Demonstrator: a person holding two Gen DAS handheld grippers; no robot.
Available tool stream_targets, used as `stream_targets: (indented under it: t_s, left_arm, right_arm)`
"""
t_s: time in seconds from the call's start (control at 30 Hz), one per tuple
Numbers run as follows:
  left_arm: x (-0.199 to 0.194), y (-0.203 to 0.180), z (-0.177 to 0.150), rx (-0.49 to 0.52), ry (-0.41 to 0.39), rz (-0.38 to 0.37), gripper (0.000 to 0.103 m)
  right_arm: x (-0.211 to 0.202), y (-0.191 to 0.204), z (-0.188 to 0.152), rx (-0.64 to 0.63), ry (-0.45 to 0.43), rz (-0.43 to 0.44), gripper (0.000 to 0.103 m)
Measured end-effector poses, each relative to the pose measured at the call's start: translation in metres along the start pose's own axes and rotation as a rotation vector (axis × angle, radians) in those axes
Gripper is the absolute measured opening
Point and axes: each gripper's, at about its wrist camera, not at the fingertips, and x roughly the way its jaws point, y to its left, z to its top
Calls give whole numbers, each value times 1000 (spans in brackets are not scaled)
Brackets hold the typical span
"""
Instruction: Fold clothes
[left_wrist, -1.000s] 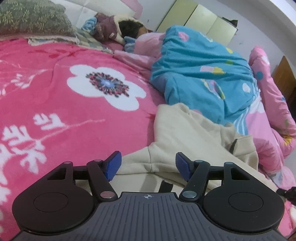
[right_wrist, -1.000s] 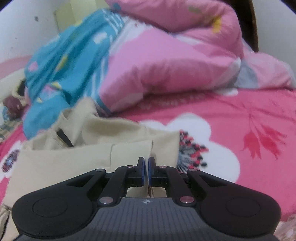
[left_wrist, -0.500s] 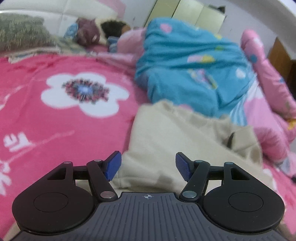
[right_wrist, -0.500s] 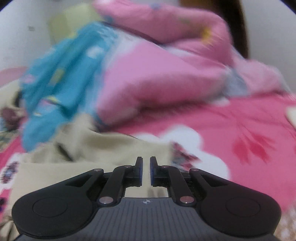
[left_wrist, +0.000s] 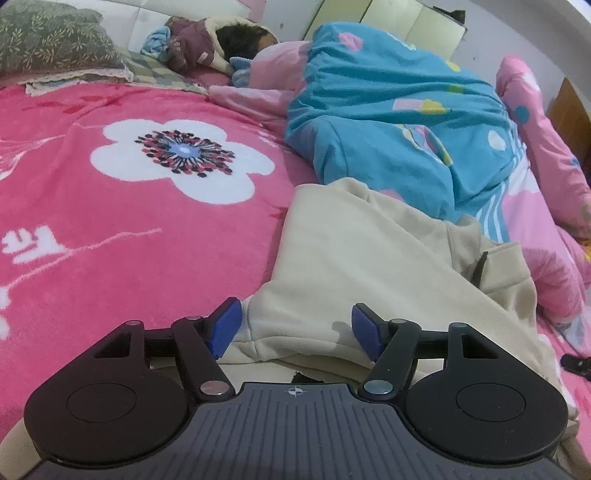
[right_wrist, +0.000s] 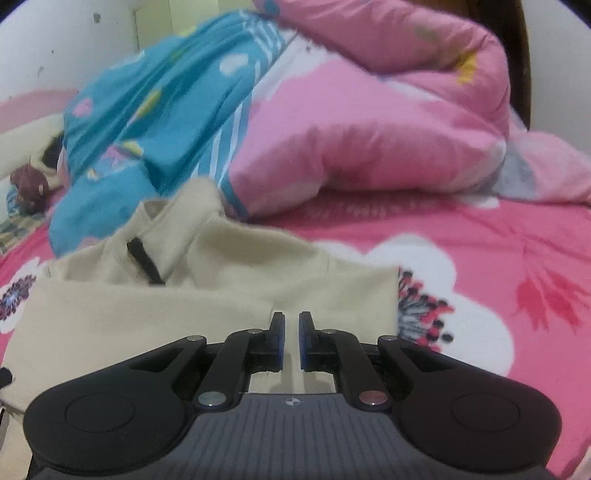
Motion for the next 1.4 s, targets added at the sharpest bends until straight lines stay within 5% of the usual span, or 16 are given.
stream_targets:
  t_s: [0.1, 0.23, 0.43, 0.6, 0.7, 1.03, 1.13, 1.3, 1.4]
  left_arm:
    - [-1, 1, 0, -10, -3, -8, 66]
    - [-1, 4, 1, -28, -6, -22, 66]
    - [-2, 8, 1, -52, -16, -41, 66]
    - [-4, 12, 0, -73, -26, -59, 66]
    - [-6, 15, 0, -90, -32, -74, 66]
    - [-8, 20, -1, -131, -53, -88, 63]
    - [-9, 23, -1, -152, -61, -94, 60]
    - [-11, 26, -1, -171, -65, -88, 58]
    - [-12, 27, -2, -183, -68, -77, 54]
  right_arm:
    - [30, -17, -21, -15, 56, -26, 6]
    - [18, -9, 0, 26, 94, -58, 8]
    - [-19, 44, 11, -99, -45, 172, 8]
    - [41, 62, -27, -212, 93, 152, 8]
    - [42, 71, -19, -210, 131, 150, 9]
    - [46, 205, 19, -435, 38, 522, 9]
    - [107, 231, -10, -565, 127, 410, 6]
    - [98, 240, 13, -558, 117, 377, 8]
    - [82, 256, 24, -580, 74, 521, 8]
